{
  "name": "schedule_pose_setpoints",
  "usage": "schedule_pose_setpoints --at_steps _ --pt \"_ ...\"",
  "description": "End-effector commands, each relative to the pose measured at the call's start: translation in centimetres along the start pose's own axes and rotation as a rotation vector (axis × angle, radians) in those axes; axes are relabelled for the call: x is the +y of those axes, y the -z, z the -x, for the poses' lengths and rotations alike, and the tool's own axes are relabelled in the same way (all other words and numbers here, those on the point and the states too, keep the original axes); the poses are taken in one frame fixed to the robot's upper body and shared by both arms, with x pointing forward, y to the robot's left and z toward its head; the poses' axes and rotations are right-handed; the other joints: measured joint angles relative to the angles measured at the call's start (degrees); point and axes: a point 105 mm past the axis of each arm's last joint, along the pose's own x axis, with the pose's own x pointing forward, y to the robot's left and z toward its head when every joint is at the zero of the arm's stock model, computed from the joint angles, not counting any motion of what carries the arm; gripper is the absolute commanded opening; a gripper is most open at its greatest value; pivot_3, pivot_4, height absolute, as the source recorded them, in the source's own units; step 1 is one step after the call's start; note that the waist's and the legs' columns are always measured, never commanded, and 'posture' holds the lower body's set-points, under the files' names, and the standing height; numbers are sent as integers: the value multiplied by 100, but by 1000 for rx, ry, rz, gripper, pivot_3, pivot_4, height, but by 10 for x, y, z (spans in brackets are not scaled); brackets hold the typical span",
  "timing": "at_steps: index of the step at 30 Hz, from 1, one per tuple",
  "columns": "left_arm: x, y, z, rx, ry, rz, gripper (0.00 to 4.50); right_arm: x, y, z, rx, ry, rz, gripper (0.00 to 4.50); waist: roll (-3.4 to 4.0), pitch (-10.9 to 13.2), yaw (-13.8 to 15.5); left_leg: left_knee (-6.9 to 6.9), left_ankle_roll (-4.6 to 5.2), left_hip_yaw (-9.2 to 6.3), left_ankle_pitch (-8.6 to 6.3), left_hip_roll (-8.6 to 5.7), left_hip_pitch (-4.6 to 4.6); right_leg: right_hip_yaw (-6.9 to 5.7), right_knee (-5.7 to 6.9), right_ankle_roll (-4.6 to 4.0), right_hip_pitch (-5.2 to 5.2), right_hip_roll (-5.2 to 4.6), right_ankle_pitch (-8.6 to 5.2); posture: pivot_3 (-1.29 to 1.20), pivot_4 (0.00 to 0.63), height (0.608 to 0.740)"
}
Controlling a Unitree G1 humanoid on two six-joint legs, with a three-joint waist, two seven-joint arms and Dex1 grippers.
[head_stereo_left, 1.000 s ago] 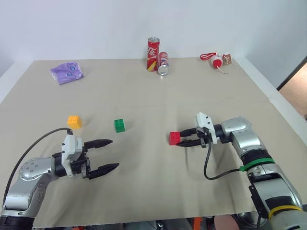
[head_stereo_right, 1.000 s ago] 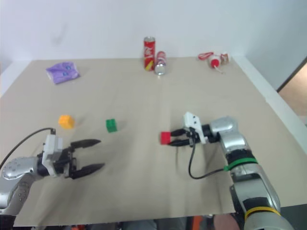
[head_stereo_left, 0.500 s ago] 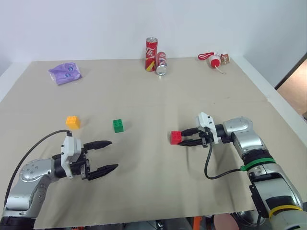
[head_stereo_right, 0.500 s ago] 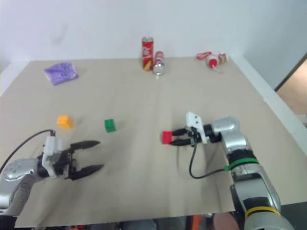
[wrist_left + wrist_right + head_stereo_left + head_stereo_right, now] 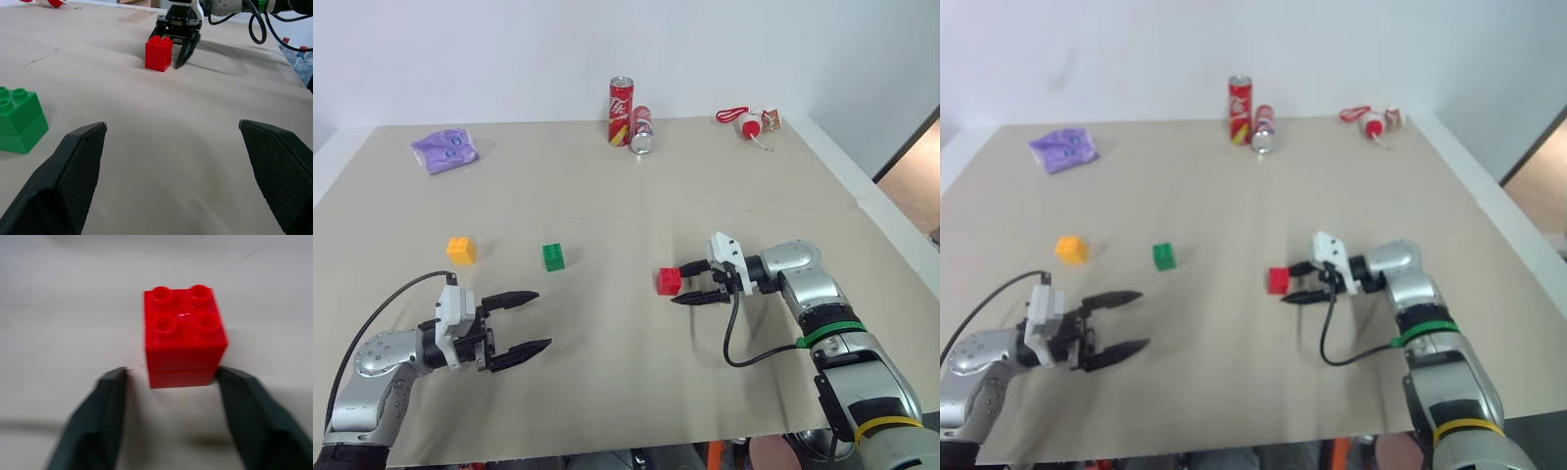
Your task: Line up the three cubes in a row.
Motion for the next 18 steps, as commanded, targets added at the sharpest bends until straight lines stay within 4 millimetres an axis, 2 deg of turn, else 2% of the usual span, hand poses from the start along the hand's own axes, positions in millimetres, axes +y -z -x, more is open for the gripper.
schedule_pose_setpoints --at_steps 1,7,11,14,18 --pt "2 -4 0 -8 -9 -27 4500 -9 -5 7 13 30 9 4124 0 0 -5 2 1 5 0 0 4 4 0 1 0 0 8 0 150 740" --pt "11 -6 0 -12 -56 -12 4500 -7 -4 30 71 -1 -1 4124 2 1 9 21 23 10 14 -15 2 10 0 7 0 -15 28 0 150 740" --pt "29 -10 -1 -25 -163 -5 4500 -20 -15 55 109 59 47 4124 7 4 36 24 23 19 14 -19 -12 11 -1 8 -6 -20 28 0 150 740" --pt "41 -13 -1 -43 -234 -3 4500 -37 -41 69 42 142 85 4124 6 4 18 10 22 30 12 -15 -18 16 -3 4 -17 -18 21 0 150 740" --pt "45 -12 -4 -24 -247 -19 4500 -49 -83 79 -125 184 98 4124 6 4 9 -28 22 37 12 -12 -14 24 -3 2 -30 -14 19 0 150 740"
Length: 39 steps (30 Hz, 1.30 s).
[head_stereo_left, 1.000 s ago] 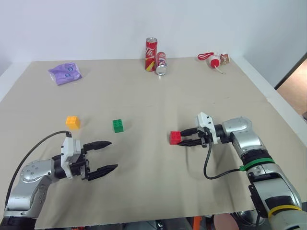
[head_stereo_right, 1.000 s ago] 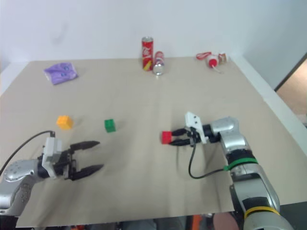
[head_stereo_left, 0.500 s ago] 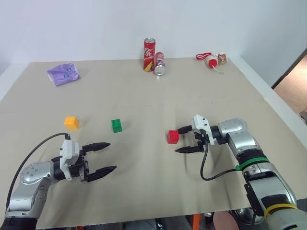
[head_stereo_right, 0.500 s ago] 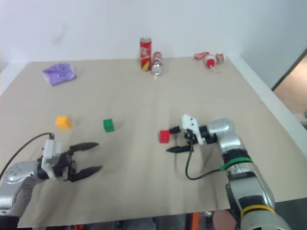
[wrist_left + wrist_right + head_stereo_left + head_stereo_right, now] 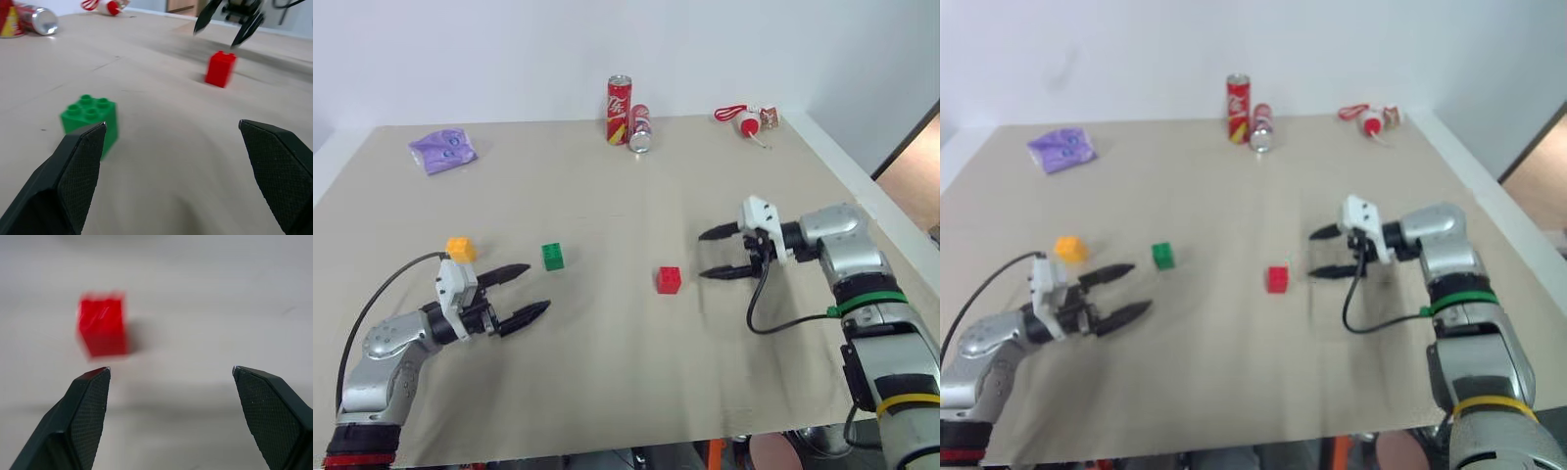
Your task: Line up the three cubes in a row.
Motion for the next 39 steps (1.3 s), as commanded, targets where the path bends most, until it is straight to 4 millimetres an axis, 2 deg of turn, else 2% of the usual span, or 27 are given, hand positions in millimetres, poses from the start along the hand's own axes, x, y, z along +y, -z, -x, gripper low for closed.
schedule_pose_setpoints --at_steps 1,5,8,11,15,20,24,32,39 --pt "5 -4 2 10 -26 -34 4500 -13 -47 14 -186 21 19 4124 0 0 4 -4 0 -2 0 0 2 -1 0 2 0 2 -1 0 150 740" --pt "7 1 3 37 -40 -35 4500 -11 -72 14 -287 -9 19 4124 0 0 15 -13 0 -7 0 0 0 1 0 11 1 4 -8 0 150 740" --pt "19 6 0 67 -103 -41 4500 -4 -98 0 -400 -34 13 4124 1 0 13 -13 0 -5 0 -1 -2 5 0 7 -2 3 -12 0 150 740" --pt "31 11 -5 95 -176 -49 4500 11 -107 -11 -434 -76 20 4124 0 0 39 -9 0 -12 0 1 -4 0 1 14 0 7 -7 0 150 740" --pt "36 13 -16 108 -200 -53 4500 28 -106 -22 -432 -118 3 4124 0 0 66 -1 0 -15 0 -4 -9 -2 0 18 3 2 -8 0 150 740" --pt "33 16 -33 133 -142 -64 4500 37 -101 -30 -423 -134 -14 4124 0 0 66 5 0 -11 0 -10 -14 1 -2 28 2 -4 -5 0 150 740" --pt "36 16 -39 148 -115 -63 4500 40 -102 -32 -432 -133 -22 4124 0 0 49 5 0 -12 0 -7 -10 0 -2 36 2 1 1 0 150 740" --pt "55 9 -47 145 -157 -46 4500 46 -100 -33 -435 -129 -34 4124 0 0 52 5 0 -15 0 -6 -13 1 -1 40 2 4 4 0 150 740" --pt "53 15 -55 173 -119 -32 4500 45 -99 -34 -439 -114 -39 4124 -1 0 52 4 0 -16 0 -7 -12 0 -2 40 2 4 3 0 150 740"
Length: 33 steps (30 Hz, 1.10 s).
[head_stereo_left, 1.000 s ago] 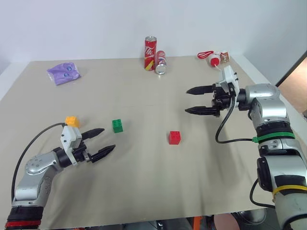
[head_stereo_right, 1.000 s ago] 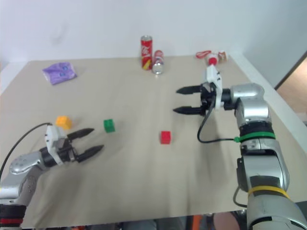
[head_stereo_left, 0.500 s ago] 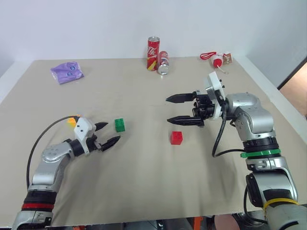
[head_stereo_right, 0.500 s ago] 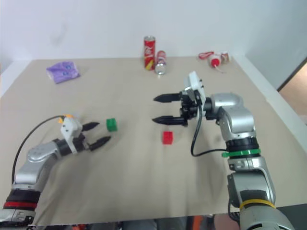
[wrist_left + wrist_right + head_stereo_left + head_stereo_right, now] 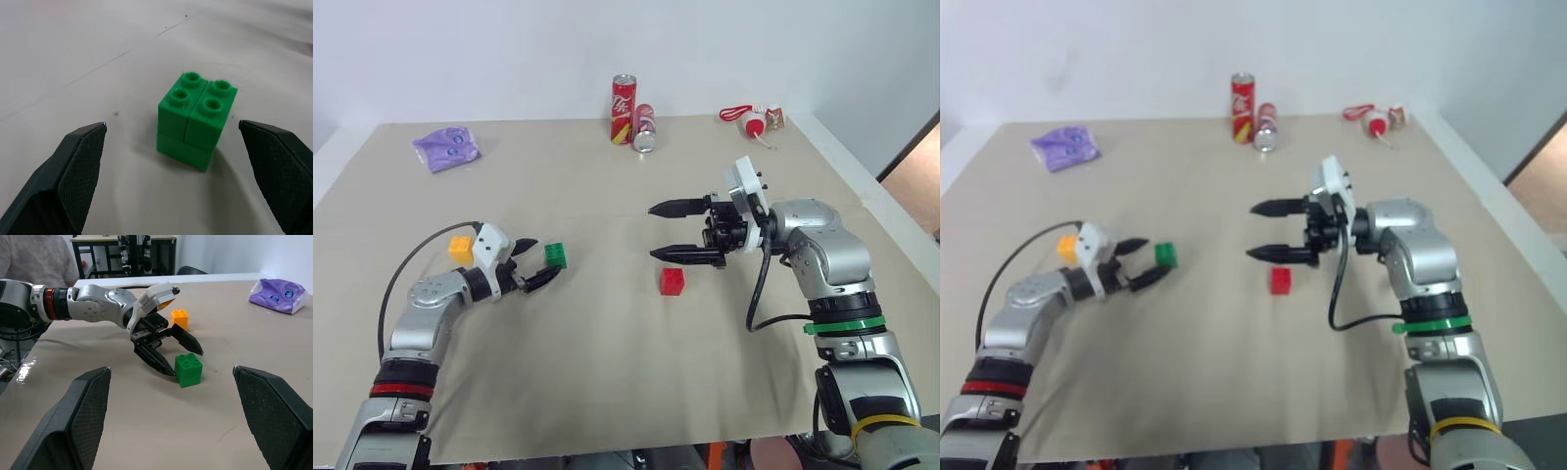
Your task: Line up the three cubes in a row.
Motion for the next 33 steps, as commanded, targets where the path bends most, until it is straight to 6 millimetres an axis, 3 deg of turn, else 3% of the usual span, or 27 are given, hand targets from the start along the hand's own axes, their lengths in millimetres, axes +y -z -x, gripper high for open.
schedule_pose_setpoints --at_steps 1,7,12,17,29,33 --pt "0 -8 -6 -10 20 -23 4500 2 -10 -1 -24 -8 42 4124 0 0 1 0 0 0 0 0 0 0 0 0 0 0 0 0 150 740" --pt "2 4 -7 48 25 -25 4500 1 -9 -1 -26 0 41 4124 0 0 -1 1 0 1 0 0 1 1 0 1 0 0 1 0 150 740" --pt "3 8 -8 61 27 -16 3148 -1 -9 -1 -26 11 45 4151 -1 -1 0 2 0 0 0 -1 1 1 0 2 1 0 1 0 150 740" --pt "3 11 -9 82 28 -25 1321 -2 -8 -1 -26 17 49 4151 -1 -1 3 1 0 0 0 -4 0 2 0 4 3 -4 -2 0 150 740" --pt "-6 -8 -23 43 105 -74 1239 -6 -11 -3 -33 16 70 4151 -1 -1 5 2 0 -1 0 -5 0 1 0 6 4 -4 -2 0 150 740" --pt "-23 -23 -33 -18 200 -81 1239 -6 -11 -2 -29 19 74 4151 -1 -1 6 4 0 -1 0 -6 -2 1 0 8 4 -5 -1 0 150 740"
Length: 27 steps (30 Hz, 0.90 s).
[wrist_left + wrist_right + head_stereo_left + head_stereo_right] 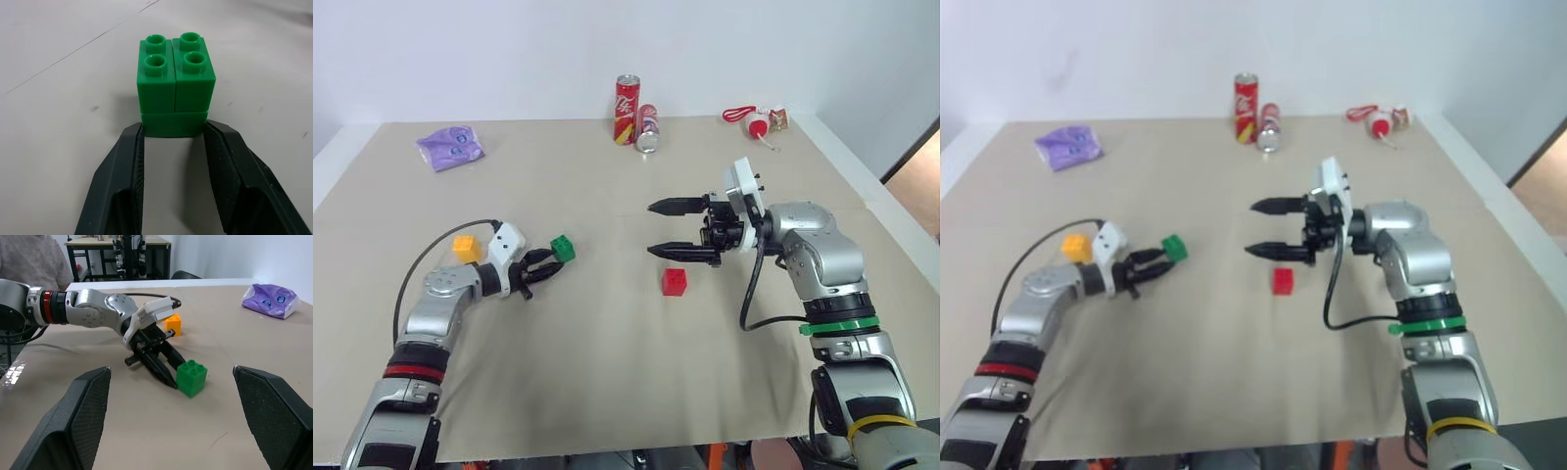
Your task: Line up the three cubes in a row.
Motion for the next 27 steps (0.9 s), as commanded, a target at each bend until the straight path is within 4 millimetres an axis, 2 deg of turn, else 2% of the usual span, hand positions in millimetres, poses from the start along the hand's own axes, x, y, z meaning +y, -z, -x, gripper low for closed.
schedule_pose_setpoints --at_steps 1,4,8,11,15,19,27 --pt "-16 -29 -11 -83 122 -56 1239 -1 -12 0 -4 -8 58 4151 0 0 -1 0 0 0 0 0 0 0 0 0 0 1 0 0 150 740" --pt "-40 -38 -20 -105 268 -62 1239 3 -15 3 -4 -18 55 4151 0 0 0 -1 0 0 0 0 0 0 0 0 -1 1 0 0 150 740" --pt "-54 -30 -29 -40 373 -110 1239 13 -15 12 15 -43 45 4151 0 0 -2 -1 0 0 0 0 0 1 0 0 -1 2 0 0 150 740" --pt "-60 -21 -30 7 436 -139 1239 26 -9 29 67 -52 24 4151 0 0 2 -1 0 -4 0 0 0 -1 0 -2 0 3 -2 0 150 740" --pt "-58 -12 -30 52 479 -167 1239 34 6 56 153 2 3 4151 -1 0 4 0 0 -3 0 -3 -1 1 0 -1 0 1 -3 0 150 740" --pt "-53 -10 -33 67 499 -177 1239 37 10 77 196 65 -11 4151 0 0 -10 4 0 0 0 -4 4 4 0 -2 1 1 -3 0 150 740" --pt "-49 -15 -44 52 521 -187 1239 42 12 79 205 93 -15 4151 0 0 -5 43 1 -2 1 -6 3 4 0 1 16 0 -1 0 150 740"
